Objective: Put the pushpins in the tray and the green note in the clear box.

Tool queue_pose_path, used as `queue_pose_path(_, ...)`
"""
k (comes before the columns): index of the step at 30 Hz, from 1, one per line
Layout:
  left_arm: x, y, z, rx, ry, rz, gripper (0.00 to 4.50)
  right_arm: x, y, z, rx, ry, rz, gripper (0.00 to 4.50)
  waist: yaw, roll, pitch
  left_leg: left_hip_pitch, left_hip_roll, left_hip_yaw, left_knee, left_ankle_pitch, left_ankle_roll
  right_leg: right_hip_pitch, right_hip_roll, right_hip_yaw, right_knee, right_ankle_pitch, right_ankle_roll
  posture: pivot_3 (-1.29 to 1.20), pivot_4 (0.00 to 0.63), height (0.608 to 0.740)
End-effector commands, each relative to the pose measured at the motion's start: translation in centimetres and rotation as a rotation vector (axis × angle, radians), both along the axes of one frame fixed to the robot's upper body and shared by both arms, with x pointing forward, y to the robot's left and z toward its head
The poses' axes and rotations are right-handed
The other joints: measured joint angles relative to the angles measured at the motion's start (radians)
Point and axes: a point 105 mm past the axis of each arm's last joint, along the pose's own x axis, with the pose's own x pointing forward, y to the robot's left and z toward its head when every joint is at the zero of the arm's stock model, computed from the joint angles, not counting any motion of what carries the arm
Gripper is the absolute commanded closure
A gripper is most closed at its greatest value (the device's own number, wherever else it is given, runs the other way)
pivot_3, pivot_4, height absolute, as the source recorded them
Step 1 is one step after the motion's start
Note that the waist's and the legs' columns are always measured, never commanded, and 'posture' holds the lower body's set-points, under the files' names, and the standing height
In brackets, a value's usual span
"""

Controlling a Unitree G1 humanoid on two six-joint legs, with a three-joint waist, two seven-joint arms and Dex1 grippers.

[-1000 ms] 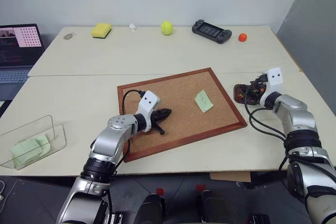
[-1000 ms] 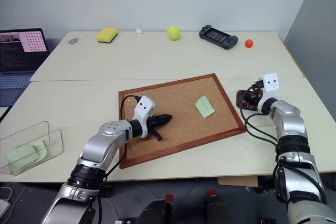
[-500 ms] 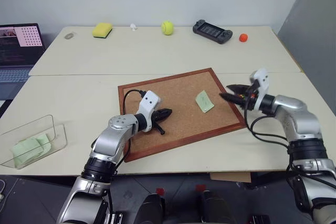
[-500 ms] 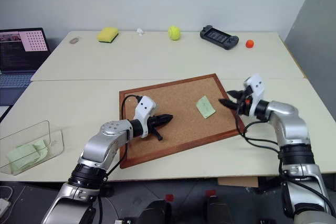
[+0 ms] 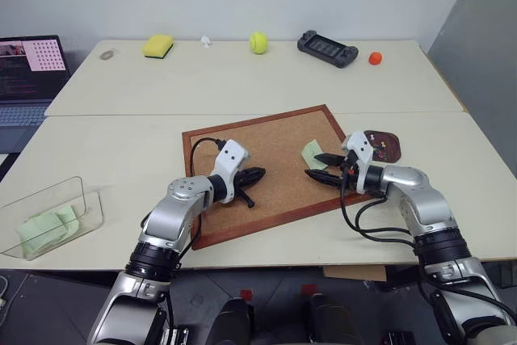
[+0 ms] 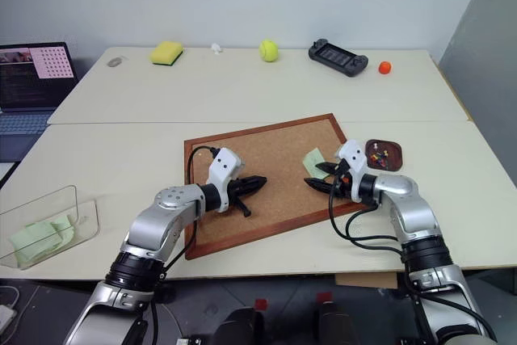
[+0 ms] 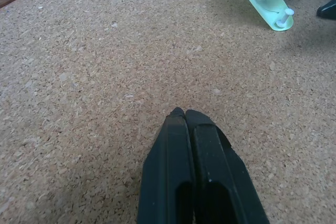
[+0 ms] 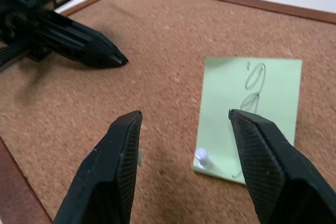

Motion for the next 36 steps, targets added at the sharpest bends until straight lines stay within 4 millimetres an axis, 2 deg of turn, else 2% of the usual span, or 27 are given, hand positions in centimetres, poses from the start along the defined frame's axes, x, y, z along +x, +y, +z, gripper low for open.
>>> queue_pose_path(1,-0.6,0.2,-1.6,0.037,0.060,0.000,4.50,0.1,0.4,0.1,-0.033,-0.037,0.021,2.60,0.000,0.000,0.000,0.000,0.000,0.000,0.000,0.000,0.000,0.000,0.000,0.000,0.000,0.000,0.000,0.00,0.150,0.740)
queue_pose_path(7,-0.4,0.2,-1.4,0.036,0.057,-0.001,4.50,0.7,0.4,-0.1,-0.054,-0.049,0.003,3.95,0.000,0.000,0.000,0.000,0.000,0.000,0.000,0.000,0.000,0.000,0.000,0.000,0.000,0.000,0.000,0.00,0.150,0.740)
queue_pose_path(10,-0.4,0.1,-1.3,0.033,0.055,-0.002,4.50,1.0,0.2,0.0,-0.037,-0.048,-0.018,4.47,0.000,0.000,0.000,0.000,0.000,0.000,0.000,0.000,0.000,0.000,0.000,0.000,0.000,0.000,0.000,0.00,0.150,0.740)
queue_pose_path(18,-0.5,0.0,-1.4,0.029,0.057,-0.004,4.50,1.1,0.1,1.1,0.006,-0.067,-0.022,4.47,0.000,0.000,0.000,0.000,0.000,0.000,0.000,0.000,0.000,0.000,0.000,0.000,0.000,0.000,0.000,0.00,0.150,0.740)
queue_pose_path(21,-0.5,0.1,-1.3,0.029,0.057,-0.001,4.50,0.5,0.8,3.7,0.077,-0.108,0.024,4.47,0.000,0.000,0.000,0.000,0.000,0.000,0.000,0.000,0.000,0.000,0.000,0.000,0.000,0.000,0.000,0.00,0.150,0.740)
queue_pose_path(25,-0.6,0.1,-1.5,0.031,0.058,0.000,4.50,0.1,1.1,5.7,0.083,-0.150,0.057,4.47,0.000,0.000,0.000,0.000,0.000,-0.001,0.000,0.000,0.000,0.000,0.000,0.000,0.000,0.000,0.000,0.00,0.150,0.740)
queue_pose_path(35,-0.4,0.2,-1.1,0.033,0.031,-0.003,4.50,0.4,1.0,6.5,0.026,-0.210,0.039,4.47,0.000,0.000,0.000,0.000,0.000,-0.004,0.000,0.000,0.000,0.000,0.000,-0.001,-0.001,0.000,0.000,0.00,0.150,0.740)
queue_pose_path(36,-0.4,0.3,-1.1,0.032,0.031,-0.002,4.30,0.6,0.8,6.5,0.022,-0.211,0.025,4.49,0.000,0.000,0.000,0.000,0.000,-0.004,0.000,0.000,0.000,0.000,0.000,-0.001,-0.001,0.000,0.000,0.00,0.150,0.740)
